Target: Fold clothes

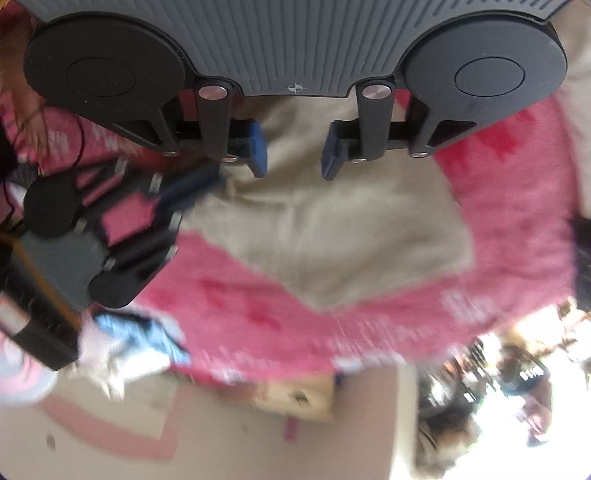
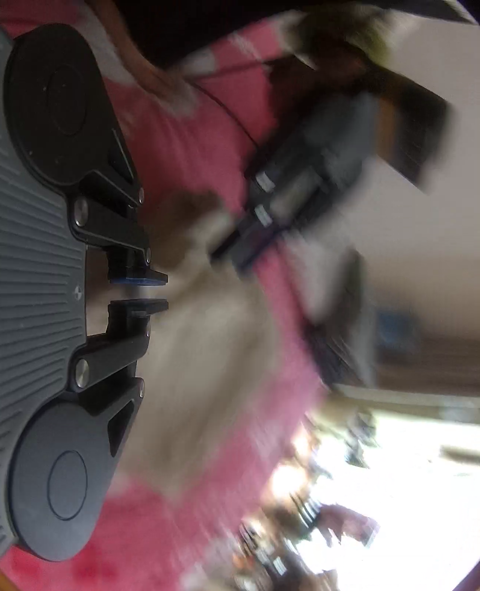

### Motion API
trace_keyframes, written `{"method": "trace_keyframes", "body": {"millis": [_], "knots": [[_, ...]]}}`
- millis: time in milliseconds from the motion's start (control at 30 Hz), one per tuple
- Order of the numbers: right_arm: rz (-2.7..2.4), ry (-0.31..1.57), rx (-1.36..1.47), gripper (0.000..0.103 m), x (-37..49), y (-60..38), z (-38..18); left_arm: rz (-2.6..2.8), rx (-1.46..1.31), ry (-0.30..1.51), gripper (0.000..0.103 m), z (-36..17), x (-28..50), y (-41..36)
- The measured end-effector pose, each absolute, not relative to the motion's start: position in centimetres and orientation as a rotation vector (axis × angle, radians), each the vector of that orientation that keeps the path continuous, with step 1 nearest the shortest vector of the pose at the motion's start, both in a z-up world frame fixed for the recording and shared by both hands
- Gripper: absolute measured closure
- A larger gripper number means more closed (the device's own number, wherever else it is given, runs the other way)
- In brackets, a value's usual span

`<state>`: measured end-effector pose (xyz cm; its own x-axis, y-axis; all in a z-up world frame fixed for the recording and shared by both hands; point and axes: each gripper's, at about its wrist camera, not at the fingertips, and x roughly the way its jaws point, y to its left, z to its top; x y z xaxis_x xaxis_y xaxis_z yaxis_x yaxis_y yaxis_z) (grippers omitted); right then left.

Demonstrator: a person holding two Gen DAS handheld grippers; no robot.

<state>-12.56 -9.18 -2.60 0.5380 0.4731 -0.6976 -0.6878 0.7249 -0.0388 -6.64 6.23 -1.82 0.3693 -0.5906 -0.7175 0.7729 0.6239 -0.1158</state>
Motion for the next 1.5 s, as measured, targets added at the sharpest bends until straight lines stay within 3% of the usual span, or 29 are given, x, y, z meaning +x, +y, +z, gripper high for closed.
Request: {"method": "trace_keyframes", "body": {"millis": [100,233,367,400,500,600,867,1000,1267,1500], "knots": [[0.735,0.745,-0.392,0.096,-13.0,-9.2,-5.2,-0.866,0.298,0.79,0.07,-2.3,-7.4,5.9],[0.753,0.675,-0.356,0.096,-13.4,-9.6,-0.8,-0.88,0.172,0.778,0.068,1.2,-6.8,7.4],[0.749,0.575,-0.263,0.096,-11.9,-10.9,3.5,-0.883,0.089,0.763,0.043,2.7,-4.6,7.5],[0.717,0.566,-0.262,0.095,-11.2,-11.1,3.6,-0.863,0.094,0.775,0.042,2.3,-3.8,6.9],[0.571,0.635,-0.241,0.089,-7.7,-12.0,1.6,-0.798,0.121,0.829,0.041,0.8,-1.6,5.1],[0.402,0.923,-0.292,0.089,-4.2,-12.8,-4.2,-0.689,0.223,0.97,0.041,-2.4,-0.6,2.9],[0.31,0.756,-0.192,0.089,0.0,-13.5,-0.3,-0.565,0.261,0.92,0.034,-2.5,-2.6,1.6],[0.253,0.868,-0.171,0.088,4.5,-14.9,-5.3,-0.542,0.242,0.897,0.033,-1.8,-3.9,2.0],[0.557,0.729,-0.034,0.087,4.4,-10.3,0.1,-0.531,0.299,0.806,0.033,-2.5,-7.1,1.7],[0.505,0.862,0.028,0.087,11.4,-5.1,-7.0,-0.532,0.318,0.796,0.033,-2.9,-7.2,1.6]]}}
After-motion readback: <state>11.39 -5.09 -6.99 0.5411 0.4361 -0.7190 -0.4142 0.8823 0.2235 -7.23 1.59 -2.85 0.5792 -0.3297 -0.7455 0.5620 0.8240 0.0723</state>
